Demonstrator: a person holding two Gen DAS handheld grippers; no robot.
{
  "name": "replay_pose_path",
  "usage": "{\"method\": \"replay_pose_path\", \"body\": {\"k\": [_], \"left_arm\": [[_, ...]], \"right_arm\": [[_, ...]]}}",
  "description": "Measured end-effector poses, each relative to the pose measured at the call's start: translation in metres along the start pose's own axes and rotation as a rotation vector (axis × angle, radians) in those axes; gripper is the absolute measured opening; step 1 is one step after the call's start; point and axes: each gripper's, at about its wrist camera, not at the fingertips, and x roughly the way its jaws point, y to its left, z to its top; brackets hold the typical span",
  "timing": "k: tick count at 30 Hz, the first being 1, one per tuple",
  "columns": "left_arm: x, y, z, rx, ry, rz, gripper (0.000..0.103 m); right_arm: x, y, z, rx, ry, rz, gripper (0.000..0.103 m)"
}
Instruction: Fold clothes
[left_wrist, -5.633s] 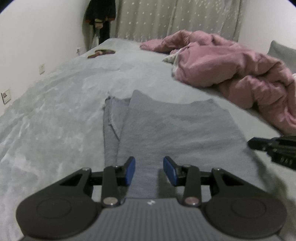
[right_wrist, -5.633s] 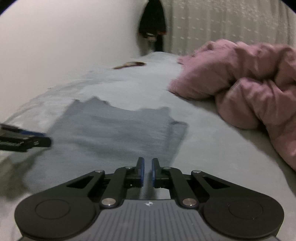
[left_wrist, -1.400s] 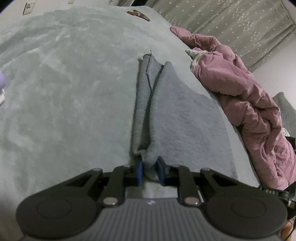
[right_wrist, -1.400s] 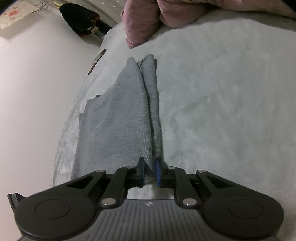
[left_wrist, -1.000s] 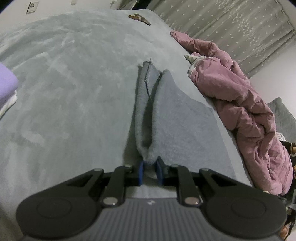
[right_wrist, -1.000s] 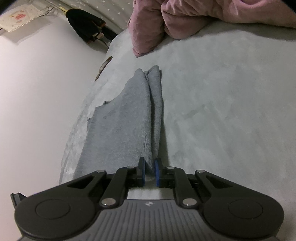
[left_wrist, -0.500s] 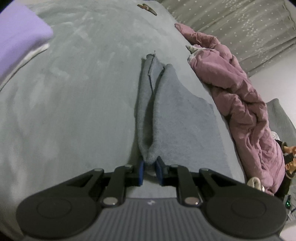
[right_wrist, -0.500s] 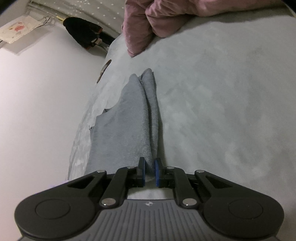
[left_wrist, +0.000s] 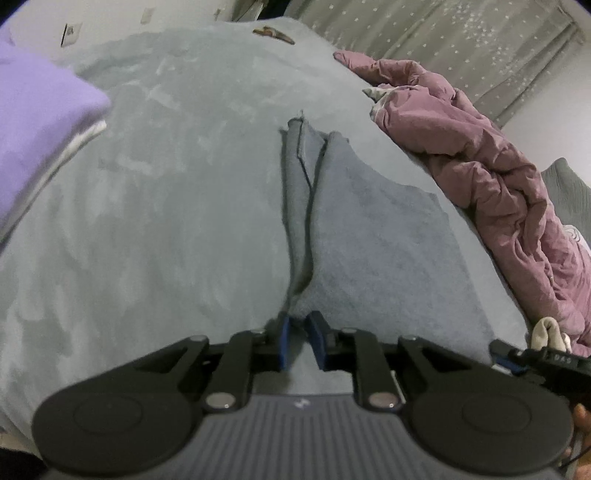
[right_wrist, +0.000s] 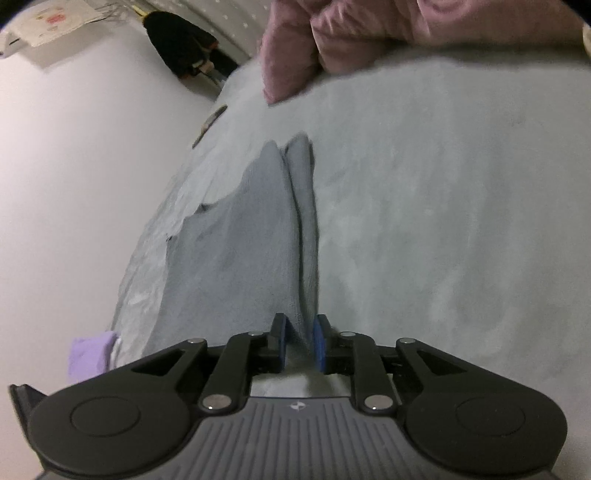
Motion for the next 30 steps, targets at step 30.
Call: {"method": "replay_pose_path", "body": {"k": [30], "left_arm": [[0.081, -0.080, 0.036, 0.496, -0.087, 0.087, 0.024]], "right_arm": [[0.084, 0.077, 0.022, -0.614, 0.029, -0.101, 0.018]]}}
